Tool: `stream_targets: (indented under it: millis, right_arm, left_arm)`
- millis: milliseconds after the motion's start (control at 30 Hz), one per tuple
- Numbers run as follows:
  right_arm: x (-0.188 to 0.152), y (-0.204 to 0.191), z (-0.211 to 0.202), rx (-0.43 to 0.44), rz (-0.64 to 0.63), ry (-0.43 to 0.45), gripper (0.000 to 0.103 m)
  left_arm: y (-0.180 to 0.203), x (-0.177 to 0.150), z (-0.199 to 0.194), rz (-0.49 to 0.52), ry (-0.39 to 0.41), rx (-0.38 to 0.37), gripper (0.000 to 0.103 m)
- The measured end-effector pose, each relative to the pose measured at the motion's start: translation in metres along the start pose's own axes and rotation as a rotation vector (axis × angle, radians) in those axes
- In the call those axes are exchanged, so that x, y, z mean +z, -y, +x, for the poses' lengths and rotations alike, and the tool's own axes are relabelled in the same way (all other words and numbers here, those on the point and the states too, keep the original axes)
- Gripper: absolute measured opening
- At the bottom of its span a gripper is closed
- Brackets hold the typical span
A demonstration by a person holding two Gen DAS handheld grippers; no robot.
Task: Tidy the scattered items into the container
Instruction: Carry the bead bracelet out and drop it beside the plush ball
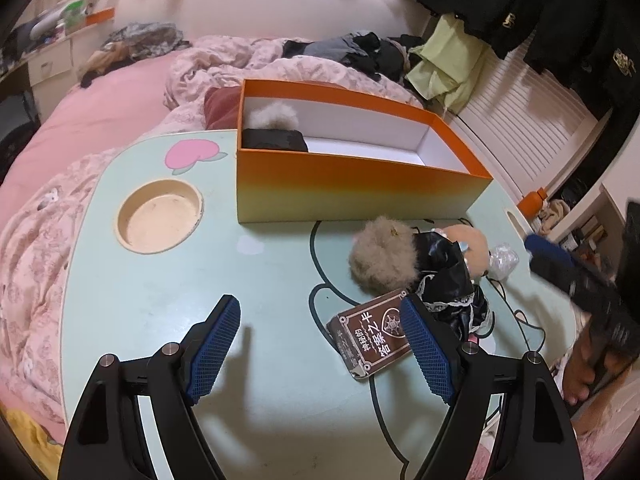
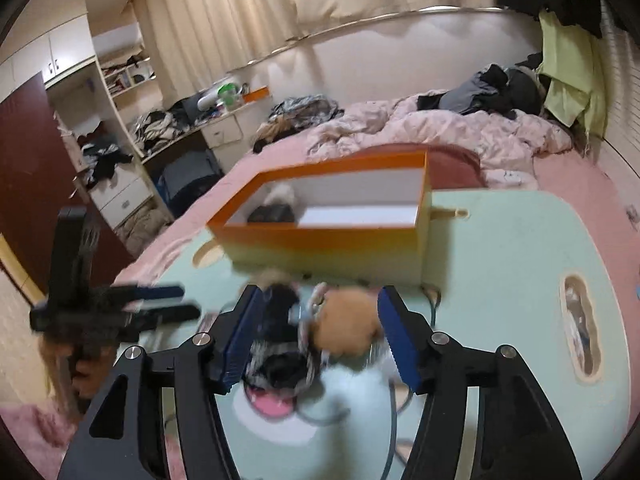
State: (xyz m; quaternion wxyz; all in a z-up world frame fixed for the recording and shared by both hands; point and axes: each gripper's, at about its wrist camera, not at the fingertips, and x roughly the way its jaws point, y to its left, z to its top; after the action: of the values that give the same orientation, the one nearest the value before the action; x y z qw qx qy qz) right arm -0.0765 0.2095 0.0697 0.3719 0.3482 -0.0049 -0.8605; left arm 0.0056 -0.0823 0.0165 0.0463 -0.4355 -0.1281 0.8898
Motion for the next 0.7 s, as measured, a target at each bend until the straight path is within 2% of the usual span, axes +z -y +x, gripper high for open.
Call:
stream_targets:
  millis: [167,333,467,700]
  right_arm:
    - [-0.026,-0.017,-0.006,-0.122,-0.113,-0.029,0.061]
    - [-0.043,-0.021,-0.001,-0.119,-0.131,-0.069,0.061]
    - [-0.050,-0.020,0.009,-0.156,-0.143,-0.078,0.061]
    - [-0.056,-0.009,0.015,-0.147,-0.100,-0.086,0.061]
  left_arm:
    - [0.004,0.007,0.000,-0.010,0.001,-0.003,0.082]
    - [0.016,0.027,-0.003,0.001,0.025,0.017,0.082]
    - [0.028,0.050,-0.003,0.026,0.030,-0.014,0.082]
    - [0.039,0.099,0.001,0.079,0.028,0.055,0.082]
